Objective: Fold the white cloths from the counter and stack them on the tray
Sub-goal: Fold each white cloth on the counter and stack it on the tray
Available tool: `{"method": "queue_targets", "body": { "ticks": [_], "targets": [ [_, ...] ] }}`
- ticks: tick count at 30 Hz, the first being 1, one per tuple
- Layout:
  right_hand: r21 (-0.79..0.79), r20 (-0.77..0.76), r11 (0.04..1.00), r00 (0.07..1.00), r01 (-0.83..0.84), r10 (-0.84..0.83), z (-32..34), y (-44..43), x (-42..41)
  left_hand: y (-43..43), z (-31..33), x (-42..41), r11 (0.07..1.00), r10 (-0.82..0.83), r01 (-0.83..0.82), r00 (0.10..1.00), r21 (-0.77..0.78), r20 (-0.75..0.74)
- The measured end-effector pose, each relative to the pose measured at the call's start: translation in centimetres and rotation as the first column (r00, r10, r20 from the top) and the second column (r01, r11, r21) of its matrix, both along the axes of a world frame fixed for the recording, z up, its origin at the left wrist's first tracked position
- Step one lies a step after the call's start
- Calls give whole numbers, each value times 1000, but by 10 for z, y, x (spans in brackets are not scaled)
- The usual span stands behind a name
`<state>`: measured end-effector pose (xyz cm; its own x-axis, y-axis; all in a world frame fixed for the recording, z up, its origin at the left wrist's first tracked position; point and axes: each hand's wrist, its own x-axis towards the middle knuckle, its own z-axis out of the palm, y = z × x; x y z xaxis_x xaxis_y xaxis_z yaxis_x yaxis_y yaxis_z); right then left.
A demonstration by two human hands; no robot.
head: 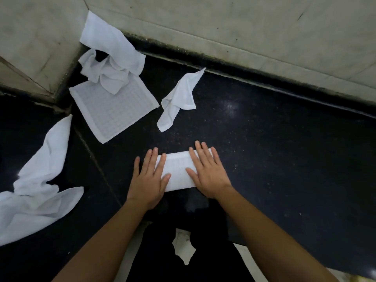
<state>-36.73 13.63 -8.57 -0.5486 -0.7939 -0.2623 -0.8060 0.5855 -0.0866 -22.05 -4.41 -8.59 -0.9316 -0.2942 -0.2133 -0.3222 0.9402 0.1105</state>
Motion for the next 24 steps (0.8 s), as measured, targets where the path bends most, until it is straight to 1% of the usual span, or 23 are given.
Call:
{"method": "queue_targets", "body": {
  "ticks": [2,6,10,13,15,17,20,24],
  "targets": [
    [35,9,997,997,71,-71,1,12,-6,0,-3,1,1000,5,-5,1000,1,-4],
    [60,51,996,996,63,-67,4,9,-6,-1,-2,0,1000,13,-13,1000,9,10],
    [27,21,995,995,99,-100,17,19,-1,2,2,6,999,28,-29,999,17,39],
    [-80,15,995,998,61,-60,27,15,16,4,3,9,997,73,-74,997,24,35],
    [-124,31,991,999,42,-38,24,-1,29,6,3,10,996,83,-84,996,6,29],
    [-105,55,994,998,29,-23,14,-13,37,7,2,9,995,96,-96,995,-1,19],
    [-25,55,1000,998,-15,17,-1,-9,30,10,-1,15,992,124,-124,992,-5,22],
    [0,60,996,995,-85,85,-1,0,17,18,0,27,991,135,-136,990,3,29]
  ]
}}
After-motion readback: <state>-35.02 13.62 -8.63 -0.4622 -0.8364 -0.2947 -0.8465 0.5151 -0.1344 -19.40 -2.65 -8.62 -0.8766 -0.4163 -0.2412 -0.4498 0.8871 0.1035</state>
